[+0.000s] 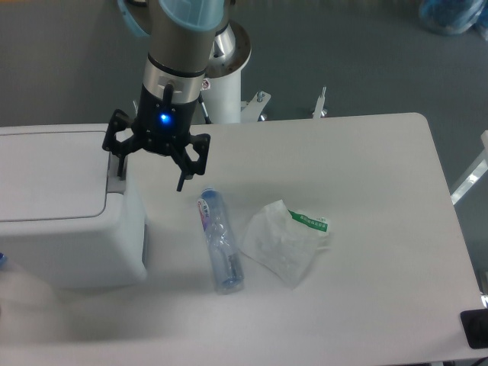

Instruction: Open the trash can

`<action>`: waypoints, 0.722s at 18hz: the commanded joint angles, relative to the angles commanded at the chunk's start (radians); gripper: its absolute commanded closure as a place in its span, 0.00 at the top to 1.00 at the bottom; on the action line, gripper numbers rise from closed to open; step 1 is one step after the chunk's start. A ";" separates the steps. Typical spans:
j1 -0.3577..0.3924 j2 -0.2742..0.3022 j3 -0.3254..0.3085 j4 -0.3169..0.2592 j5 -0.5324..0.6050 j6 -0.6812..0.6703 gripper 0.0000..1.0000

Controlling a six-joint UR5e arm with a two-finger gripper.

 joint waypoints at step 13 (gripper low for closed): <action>0.002 0.001 0.047 0.015 -0.018 -0.009 1.00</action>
